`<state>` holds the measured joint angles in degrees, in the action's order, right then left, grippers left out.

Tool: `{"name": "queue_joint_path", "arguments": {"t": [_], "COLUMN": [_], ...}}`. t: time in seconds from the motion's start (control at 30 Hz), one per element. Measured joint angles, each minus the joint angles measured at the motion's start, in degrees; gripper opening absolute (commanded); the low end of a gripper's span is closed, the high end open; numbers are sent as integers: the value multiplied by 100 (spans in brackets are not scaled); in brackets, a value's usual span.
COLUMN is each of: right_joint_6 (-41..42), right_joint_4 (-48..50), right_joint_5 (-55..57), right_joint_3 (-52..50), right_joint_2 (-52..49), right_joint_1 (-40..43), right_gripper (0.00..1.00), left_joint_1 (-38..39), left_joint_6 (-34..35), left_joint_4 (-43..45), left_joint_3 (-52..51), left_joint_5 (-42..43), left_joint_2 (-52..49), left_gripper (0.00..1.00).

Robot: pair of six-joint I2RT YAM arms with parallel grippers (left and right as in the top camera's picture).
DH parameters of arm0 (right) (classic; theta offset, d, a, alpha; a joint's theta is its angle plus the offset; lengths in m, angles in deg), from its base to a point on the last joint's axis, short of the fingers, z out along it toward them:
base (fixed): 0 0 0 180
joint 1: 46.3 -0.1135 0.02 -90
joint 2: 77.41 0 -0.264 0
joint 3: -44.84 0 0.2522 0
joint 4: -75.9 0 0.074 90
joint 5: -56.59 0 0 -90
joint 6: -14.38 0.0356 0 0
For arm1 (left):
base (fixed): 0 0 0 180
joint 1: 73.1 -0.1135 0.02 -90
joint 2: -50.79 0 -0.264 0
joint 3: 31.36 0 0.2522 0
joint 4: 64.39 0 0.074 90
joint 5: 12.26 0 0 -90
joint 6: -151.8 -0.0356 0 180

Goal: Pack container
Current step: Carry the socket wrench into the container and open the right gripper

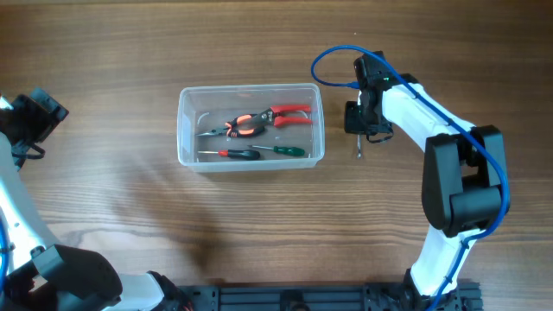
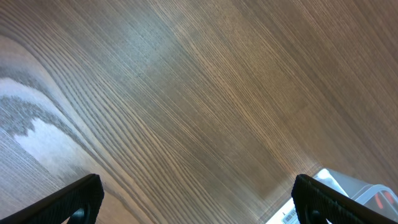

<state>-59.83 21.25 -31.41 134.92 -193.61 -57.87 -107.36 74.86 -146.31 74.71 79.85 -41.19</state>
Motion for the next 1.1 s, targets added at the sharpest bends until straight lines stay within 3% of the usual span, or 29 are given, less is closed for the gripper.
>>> {"name": "queue_joint_path", "arguments": {"t": [0.2, 0.43, 0.7, 0.93, 1.1], "right_joint_6": [-240, -931, -3390, -5643, -6400], "right_joint_4": [-426, -667, -678, -732, -721], "right_joint_5": [313, 446, -688, -1867, -2092], "right_joint_3": [98, 1001, 1381, 1270, 1270], "right_joint_2": [188, 1550, 2736, 2389, 1589], "right_joint_1": [0, -85, -1172, -1998, -2092], "right_gripper": [4, 4, 4, 4, 4], "left_joint_1": [0, 0, 0, 0, 0], "left_joint_6": [0, 0, 0, 0, 0], "left_joint_4": [0, 0, 0, 0, 0], "left_joint_3": [0, 0, 0, 0, 0], "left_joint_5": [-2, 0, 0, 0, -2], "left_joint_2": [0, 0, 0, 0, 0], "left_gripper": [100, 100, 100, 100, 100]}}
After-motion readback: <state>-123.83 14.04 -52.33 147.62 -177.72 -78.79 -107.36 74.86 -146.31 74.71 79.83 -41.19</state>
